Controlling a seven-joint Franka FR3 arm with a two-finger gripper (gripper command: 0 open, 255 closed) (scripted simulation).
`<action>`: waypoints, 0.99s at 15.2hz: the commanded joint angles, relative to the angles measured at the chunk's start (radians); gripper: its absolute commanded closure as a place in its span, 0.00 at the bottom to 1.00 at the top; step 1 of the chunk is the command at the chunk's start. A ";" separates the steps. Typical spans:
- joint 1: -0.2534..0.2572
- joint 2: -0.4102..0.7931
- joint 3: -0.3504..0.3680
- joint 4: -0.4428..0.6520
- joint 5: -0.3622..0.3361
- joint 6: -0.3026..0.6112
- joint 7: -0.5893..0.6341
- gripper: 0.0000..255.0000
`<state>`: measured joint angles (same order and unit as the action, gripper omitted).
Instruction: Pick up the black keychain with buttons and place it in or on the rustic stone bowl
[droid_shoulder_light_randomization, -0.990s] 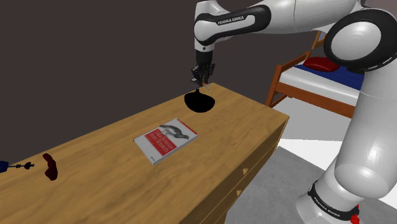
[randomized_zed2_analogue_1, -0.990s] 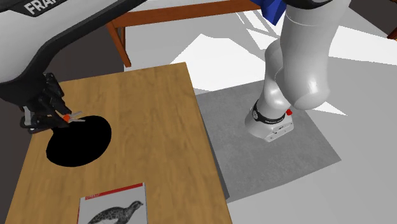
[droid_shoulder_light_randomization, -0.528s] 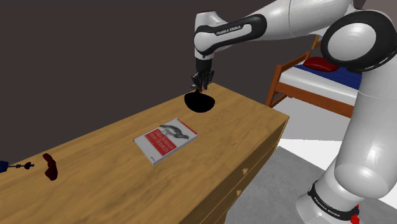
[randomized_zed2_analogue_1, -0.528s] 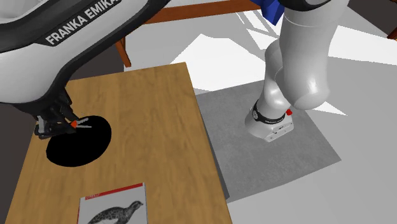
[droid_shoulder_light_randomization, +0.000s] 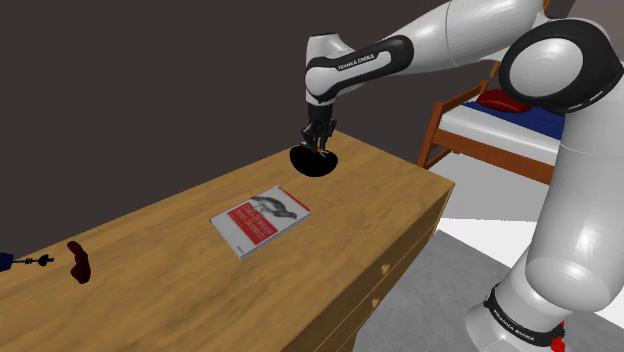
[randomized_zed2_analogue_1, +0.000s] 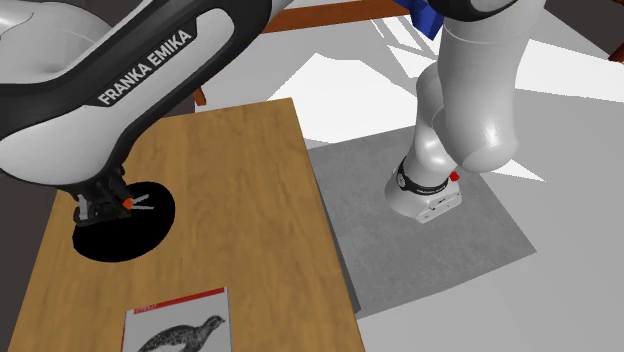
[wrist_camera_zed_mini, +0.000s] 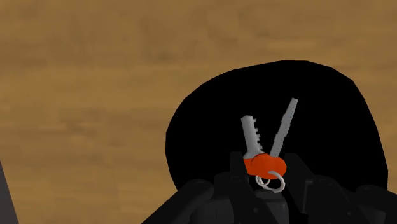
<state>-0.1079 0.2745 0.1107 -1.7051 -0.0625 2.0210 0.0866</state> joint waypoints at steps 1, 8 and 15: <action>0.000 0.001 0.000 -0.001 0.000 0.002 0.000 1.00; 0.000 0.001 0.000 -0.001 0.000 0.002 0.000 0.00; 0.001 -0.029 0.002 0.085 0.005 -0.114 -0.004 0.00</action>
<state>-0.1074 0.2476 0.1125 -1.6460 -0.0580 1.9366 0.0833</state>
